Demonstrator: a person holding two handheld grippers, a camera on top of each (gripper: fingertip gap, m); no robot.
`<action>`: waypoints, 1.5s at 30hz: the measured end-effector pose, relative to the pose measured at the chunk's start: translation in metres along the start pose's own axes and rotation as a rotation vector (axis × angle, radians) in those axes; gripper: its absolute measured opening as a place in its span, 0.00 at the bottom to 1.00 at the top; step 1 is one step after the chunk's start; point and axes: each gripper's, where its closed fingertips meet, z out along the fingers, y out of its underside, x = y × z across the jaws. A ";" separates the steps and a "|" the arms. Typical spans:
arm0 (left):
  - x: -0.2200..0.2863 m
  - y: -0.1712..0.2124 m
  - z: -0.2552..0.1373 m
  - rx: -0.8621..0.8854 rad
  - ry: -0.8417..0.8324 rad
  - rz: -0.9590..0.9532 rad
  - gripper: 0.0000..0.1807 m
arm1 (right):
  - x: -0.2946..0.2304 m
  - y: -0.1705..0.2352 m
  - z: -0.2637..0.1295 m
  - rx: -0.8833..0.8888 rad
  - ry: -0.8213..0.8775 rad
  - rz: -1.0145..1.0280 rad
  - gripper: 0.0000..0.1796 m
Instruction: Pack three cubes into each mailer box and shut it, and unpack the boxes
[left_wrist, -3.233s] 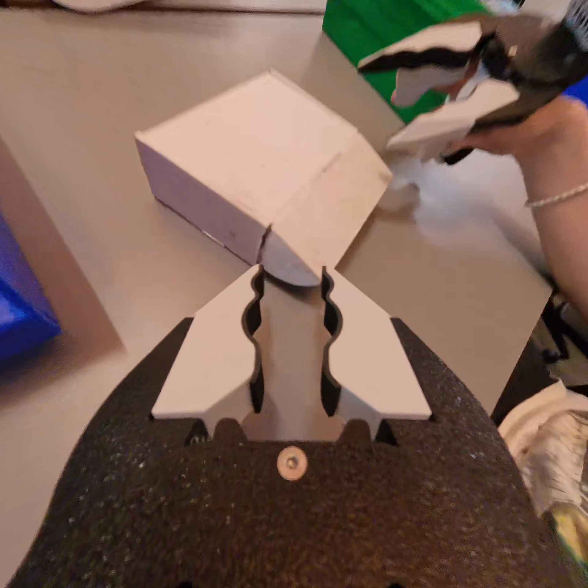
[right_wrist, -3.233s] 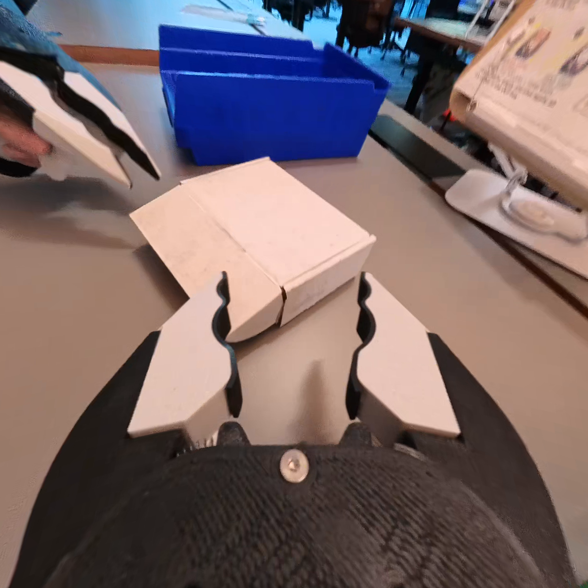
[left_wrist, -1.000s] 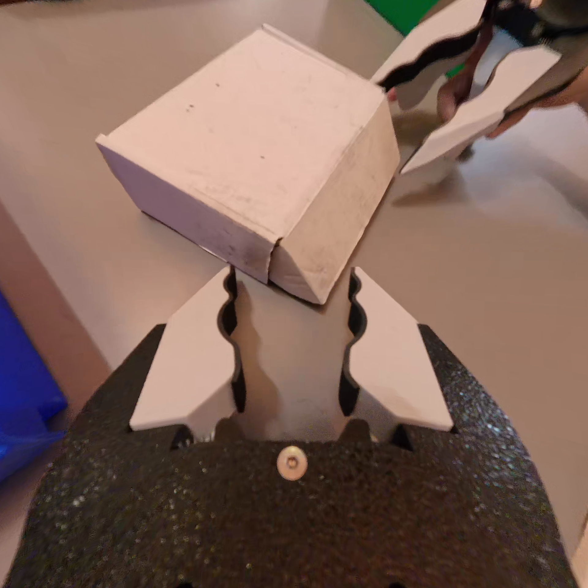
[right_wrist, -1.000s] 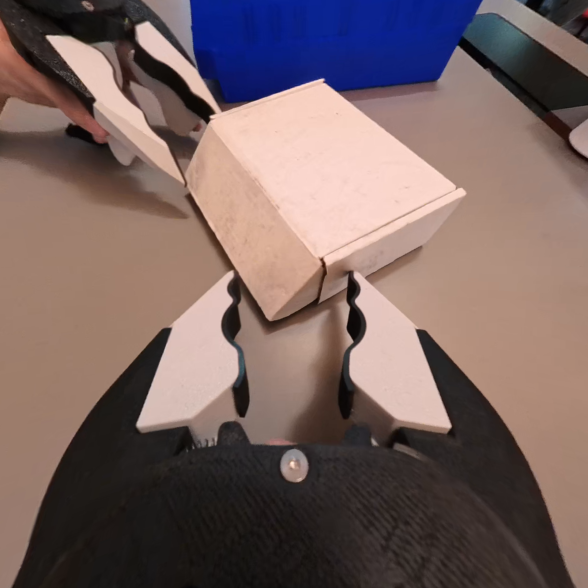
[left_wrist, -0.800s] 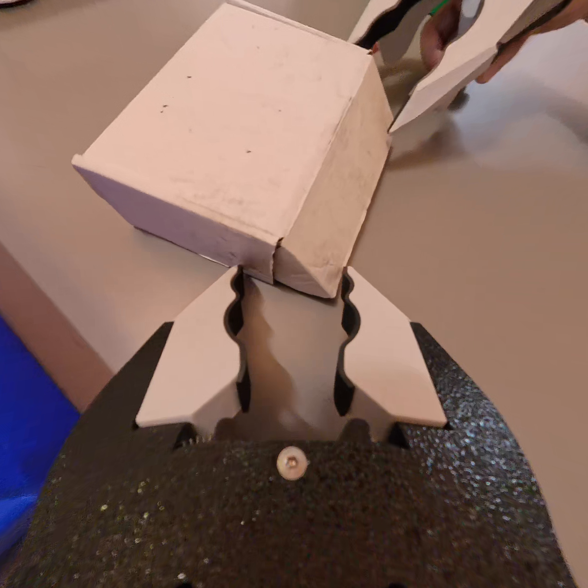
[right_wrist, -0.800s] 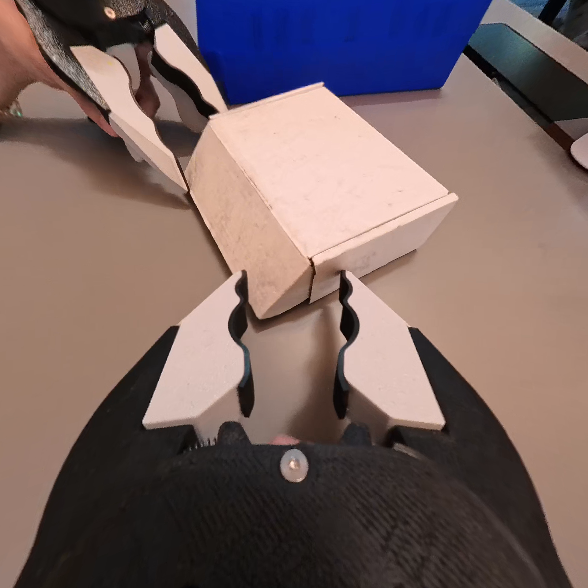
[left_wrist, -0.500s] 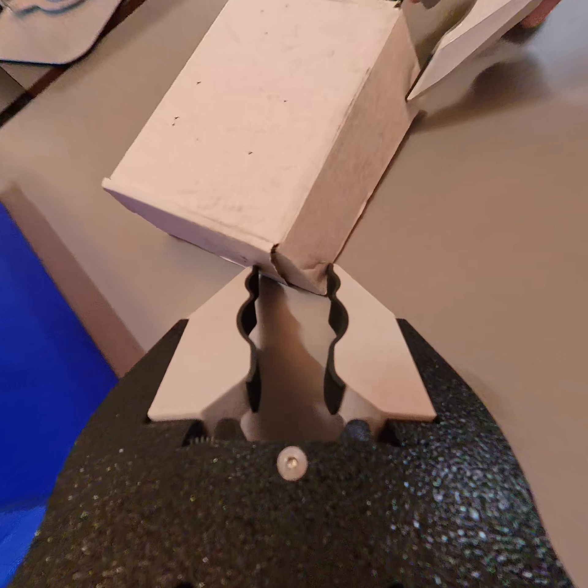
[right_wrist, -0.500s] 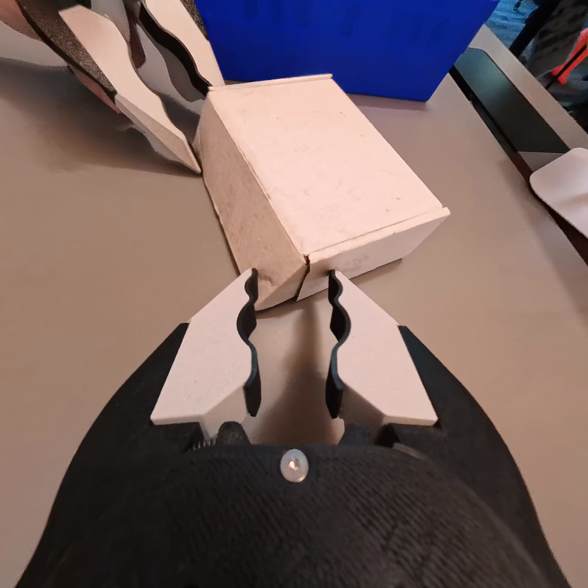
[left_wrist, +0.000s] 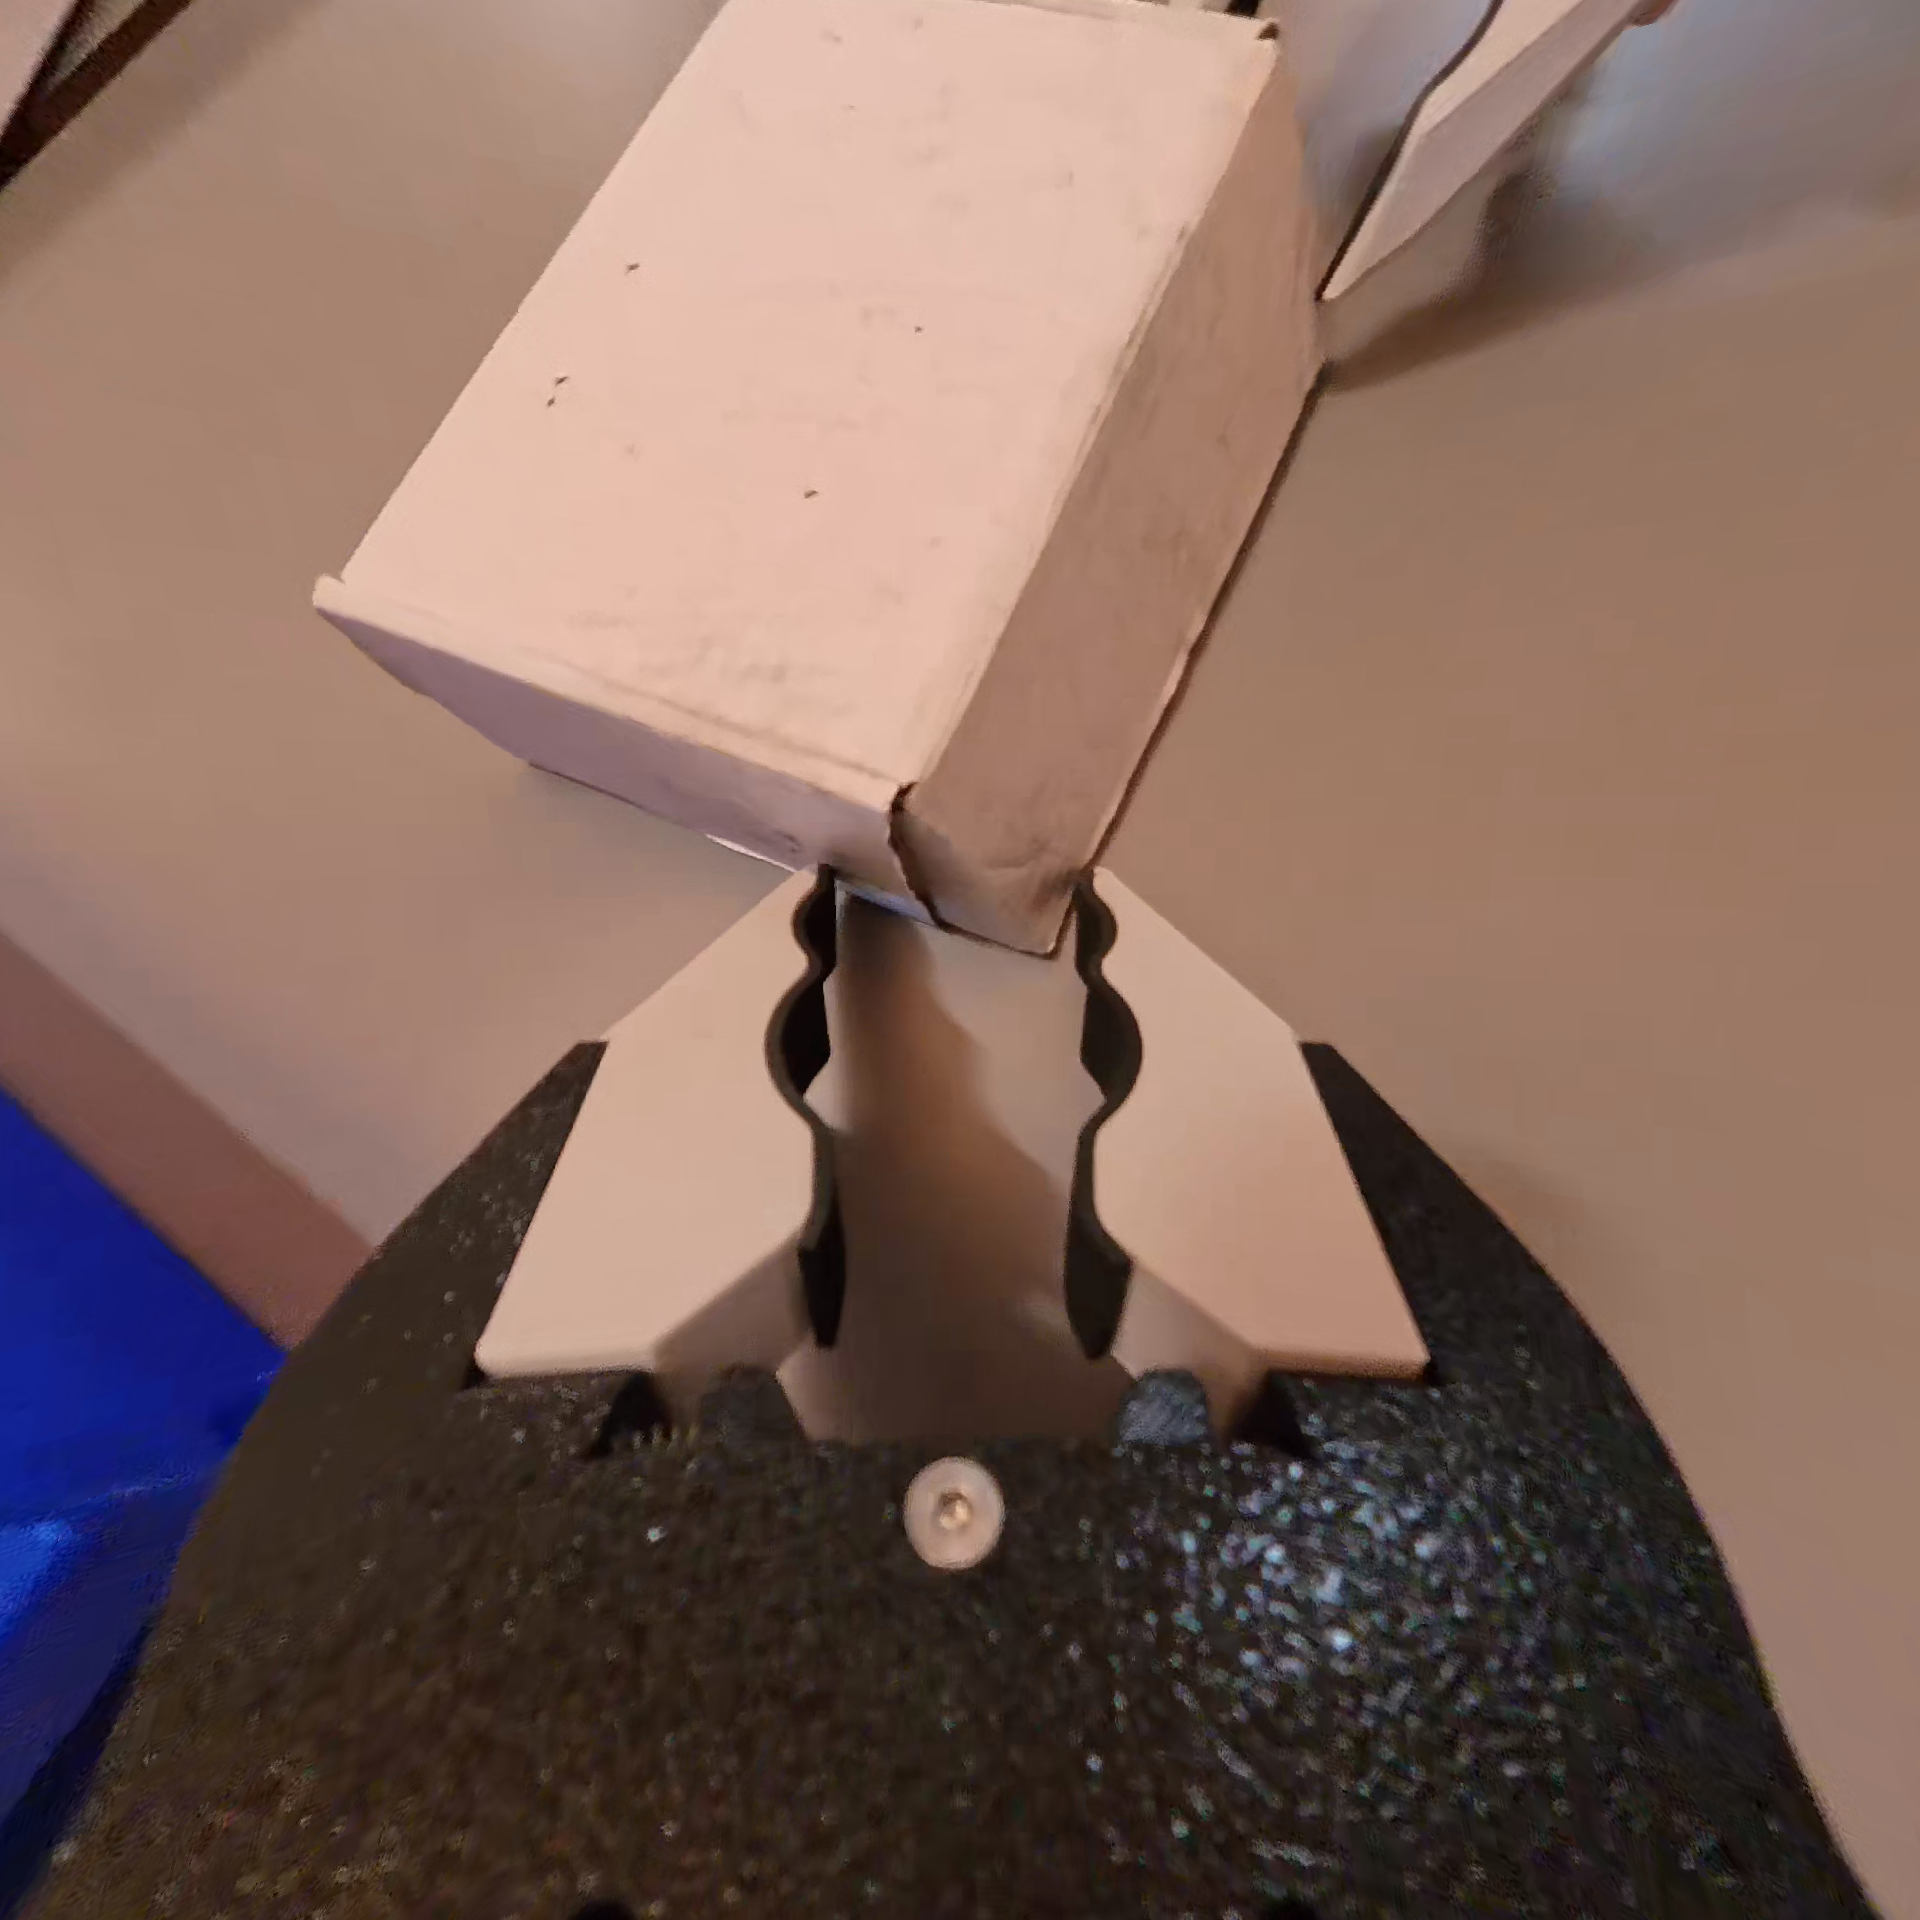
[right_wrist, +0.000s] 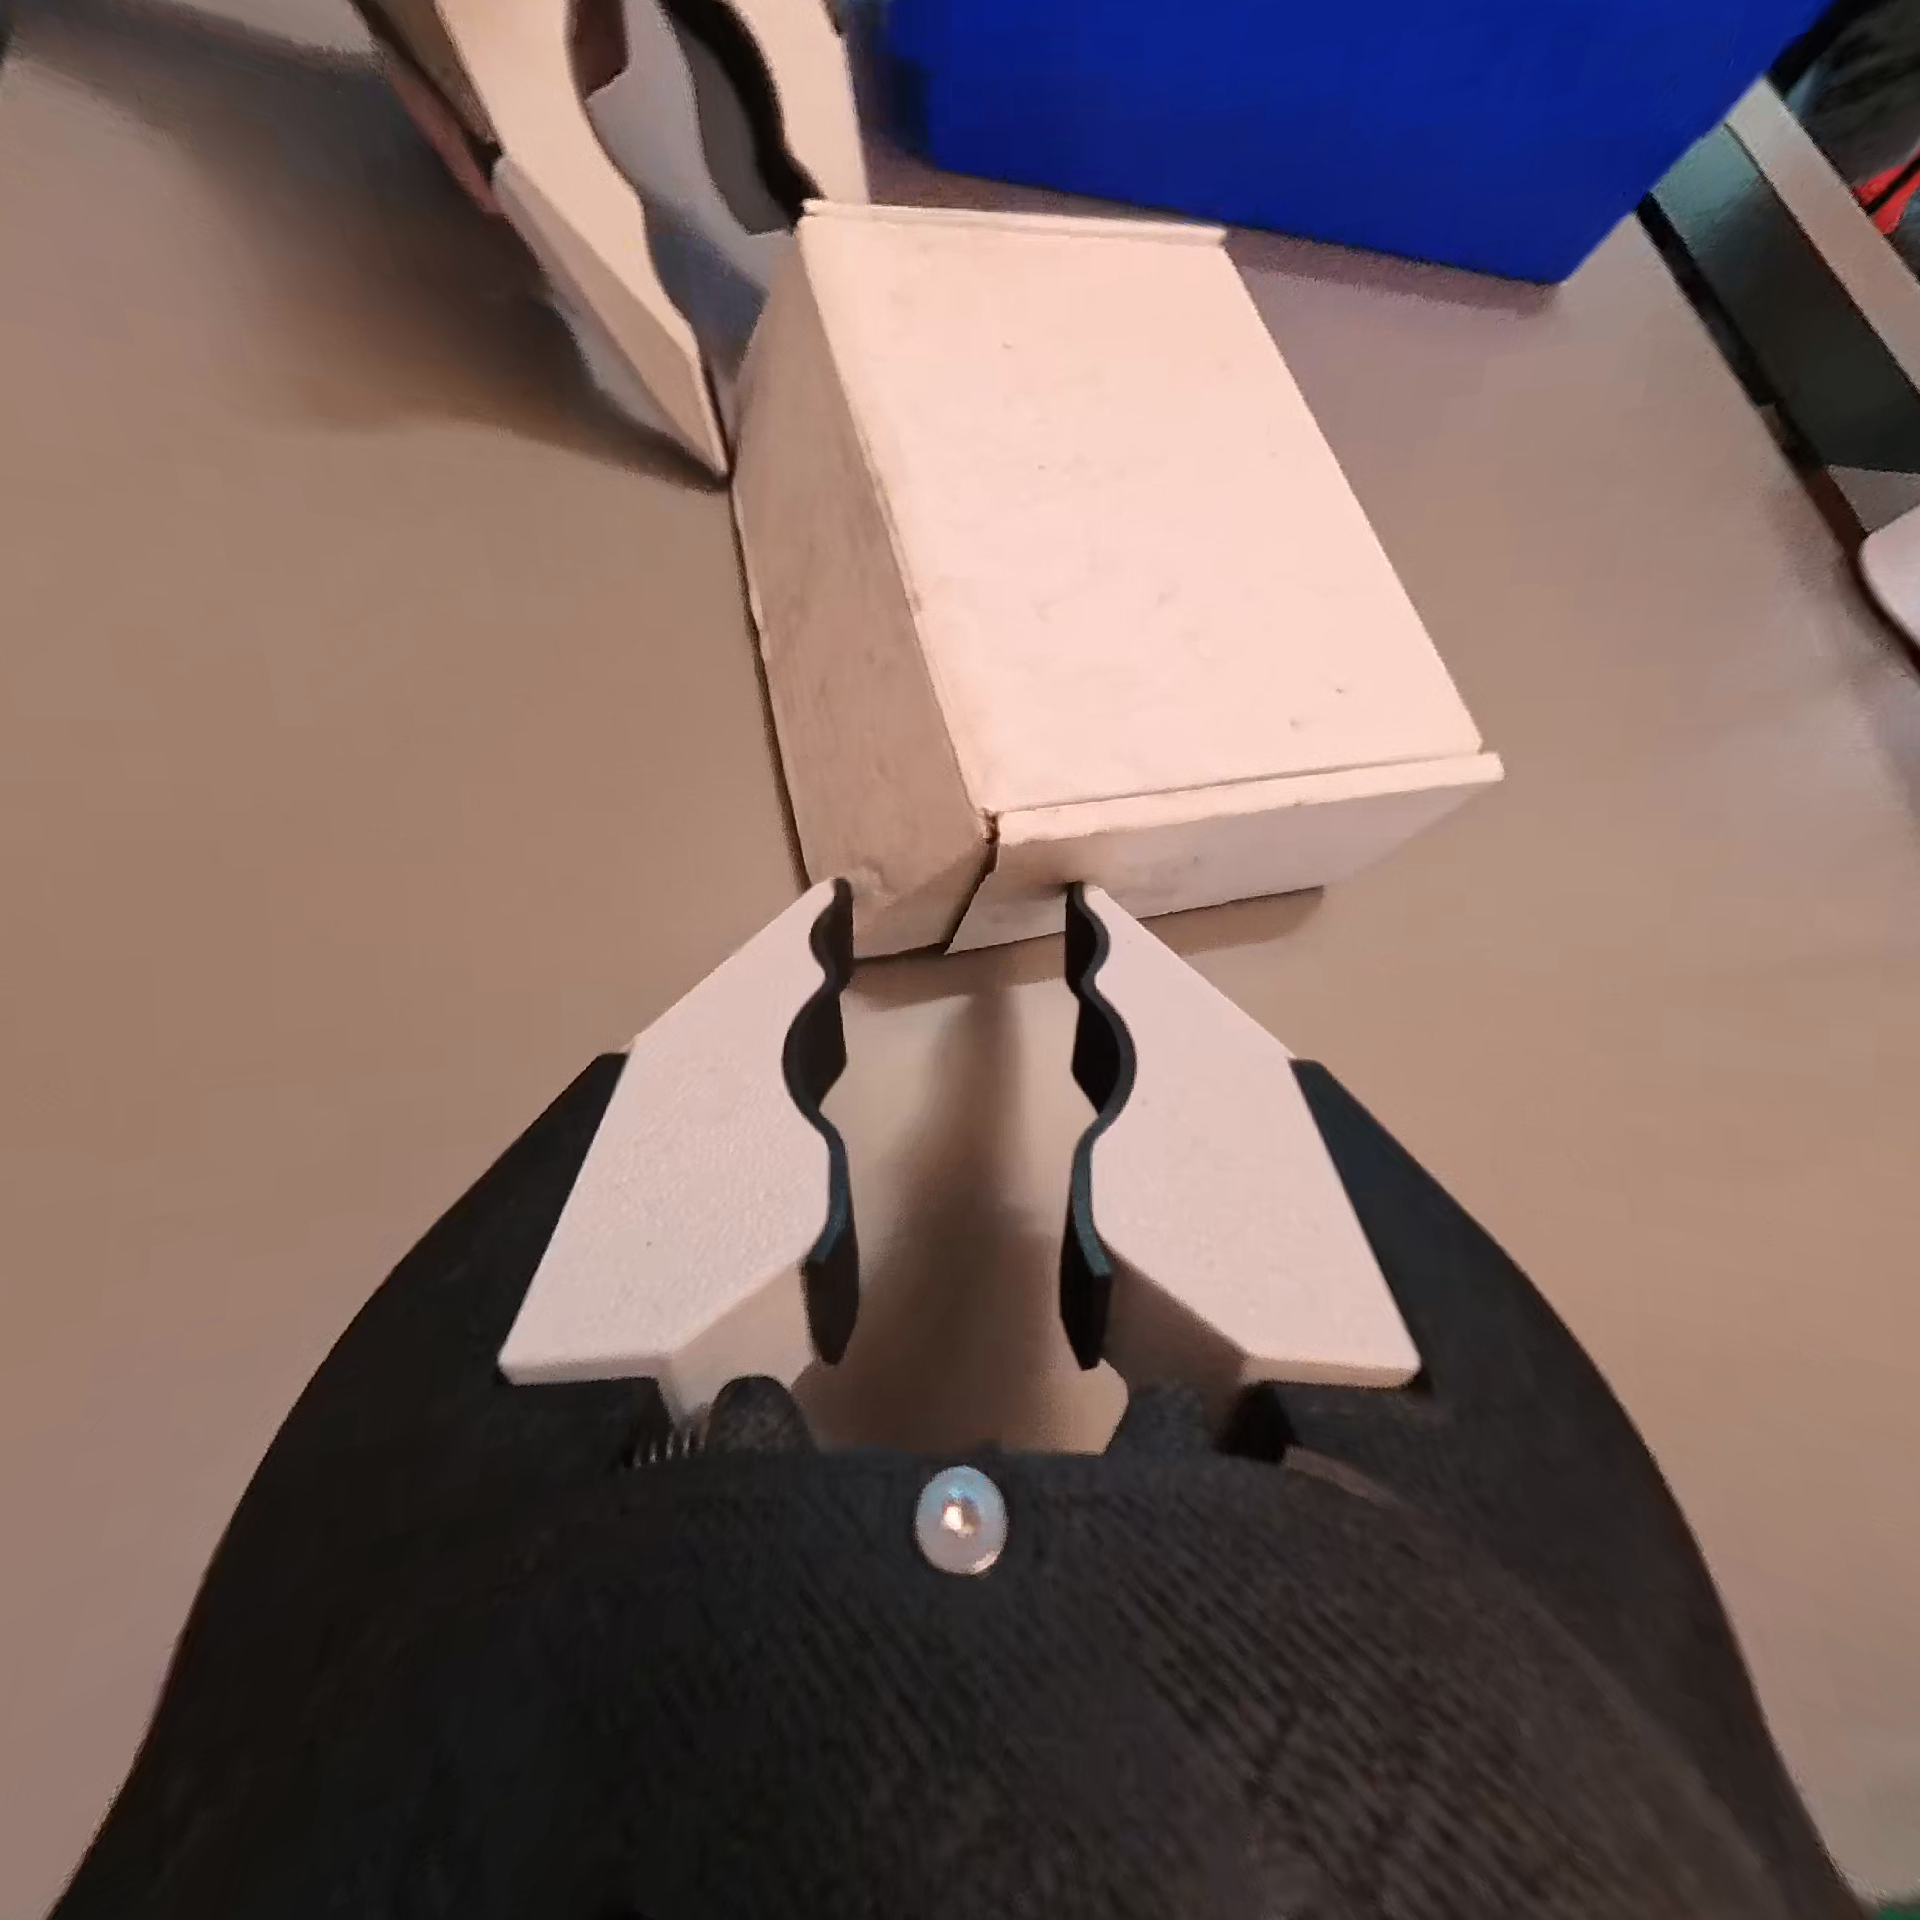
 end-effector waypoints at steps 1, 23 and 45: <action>0.008 0.000 -0.002 0.016 0.024 0.026 0.26 | -0.009 0.002 -0.005 -0.013 0.010 -0.031 0.23; 0.048 -0.020 -0.032 0.229 0.198 0.071 0.00 | 0.063 -0.104 0.071 -0.060 0.189 -0.330 0.00; 0.046 -0.007 0.006 0.035 0.158 0.267 0.00 | 0.033 -0.090 0.096 -0.289 -0.033 -0.481 0.00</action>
